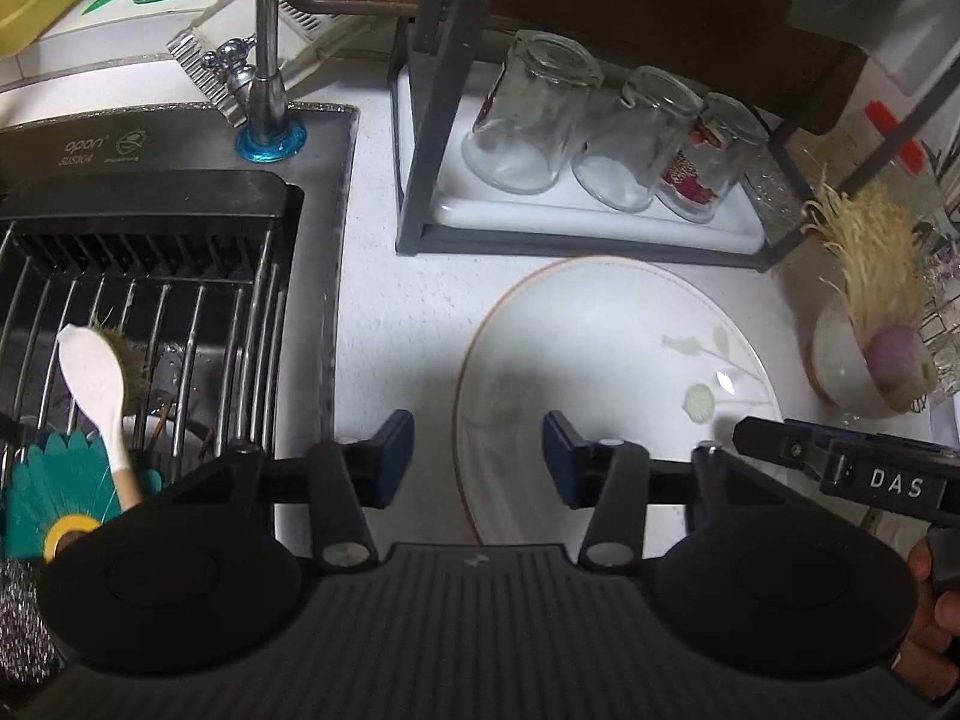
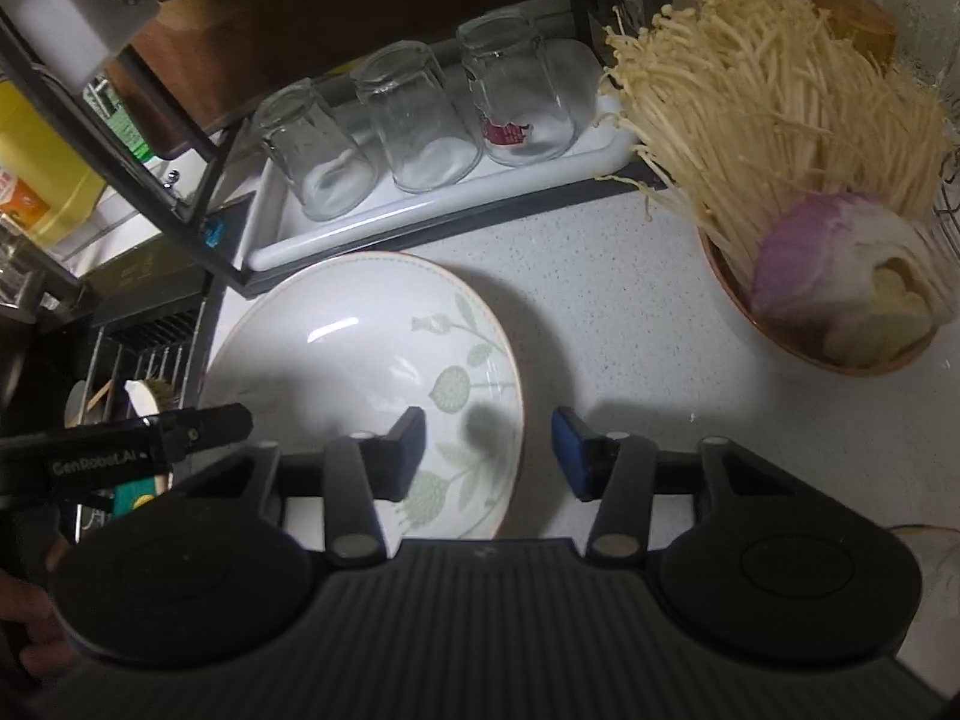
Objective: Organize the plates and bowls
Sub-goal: 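Close both grippers on the rim of the smaller white plate, then lift the smaller white plate with both grippers toward the plate stack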
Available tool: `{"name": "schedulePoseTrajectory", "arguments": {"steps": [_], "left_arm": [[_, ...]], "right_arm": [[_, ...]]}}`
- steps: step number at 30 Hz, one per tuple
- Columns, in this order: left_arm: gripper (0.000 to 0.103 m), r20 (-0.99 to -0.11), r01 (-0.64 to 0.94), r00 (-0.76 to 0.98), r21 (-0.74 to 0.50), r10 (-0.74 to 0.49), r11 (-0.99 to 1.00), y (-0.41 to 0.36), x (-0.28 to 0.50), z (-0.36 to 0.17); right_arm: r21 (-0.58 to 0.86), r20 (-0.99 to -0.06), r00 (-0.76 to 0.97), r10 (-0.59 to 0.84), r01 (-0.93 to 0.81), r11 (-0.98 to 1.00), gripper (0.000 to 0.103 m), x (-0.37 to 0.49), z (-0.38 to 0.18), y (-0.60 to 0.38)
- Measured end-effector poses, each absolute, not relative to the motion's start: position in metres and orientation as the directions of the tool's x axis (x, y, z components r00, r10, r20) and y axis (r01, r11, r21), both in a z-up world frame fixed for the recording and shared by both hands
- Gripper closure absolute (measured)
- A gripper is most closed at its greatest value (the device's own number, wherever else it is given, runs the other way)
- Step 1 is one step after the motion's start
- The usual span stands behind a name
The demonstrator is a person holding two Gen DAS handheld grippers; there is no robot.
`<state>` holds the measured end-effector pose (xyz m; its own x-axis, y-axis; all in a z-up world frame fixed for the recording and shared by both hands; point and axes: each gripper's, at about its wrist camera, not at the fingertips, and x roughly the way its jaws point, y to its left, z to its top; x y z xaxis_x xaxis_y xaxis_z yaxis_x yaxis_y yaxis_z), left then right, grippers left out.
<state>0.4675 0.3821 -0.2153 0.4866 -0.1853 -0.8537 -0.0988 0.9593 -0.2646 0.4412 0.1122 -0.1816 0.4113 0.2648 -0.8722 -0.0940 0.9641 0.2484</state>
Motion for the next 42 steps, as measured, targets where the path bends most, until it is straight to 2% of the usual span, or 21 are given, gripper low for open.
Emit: {"name": "schedulePoseTrajectory", "arguments": {"steps": [3,7,13,26,31,42], "left_arm": [[0.062,-0.849,-0.096,0.487,-0.285,-0.205,0.954,0.386,0.476,-0.219],[0.071,-0.842,-0.075,0.485,-0.309,-0.236,0.948,0.387,0.485,-0.224],[0.077,-0.832,-0.071,0.488,-0.34,-0.265,0.938,0.388,0.493,-0.231],[0.078,-0.8,-0.097,0.529,-0.389,-0.283,0.916,0.393,0.488,-0.224],[0.078,-0.788,-0.087,0.552,-0.38,-0.273,0.921,0.387,0.475,-0.203],[0.077,-0.748,-0.089,0.586,-0.441,-0.311,0.893,0.361,0.448,-0.149]], "right_arm": [[0.243,-0.877,0.402,0.262,-0.1,0.965,0.069,0.445,-0.186,0.116],[0.235,-0.881,0.395,0.259,-0.109,0.966,0.073,0.449,-0.19,0.119],[0.213,-0.884,0.397,0.246,-0.127,0.969,0.082,0.45,-0.193,0.122],[0.258,-0.87,0.402,0.285,-0.123,0.958,0.082,0.452,-0.184,0.116],[0.257,-0.859,0.42,0.294,-0.143,0.956,0.082,0.441,-0.165,0.111],[0.254,-0.828,0.476,0.297,-0.155,0.955,0.082,0.415,-0.099,0.08]]}}
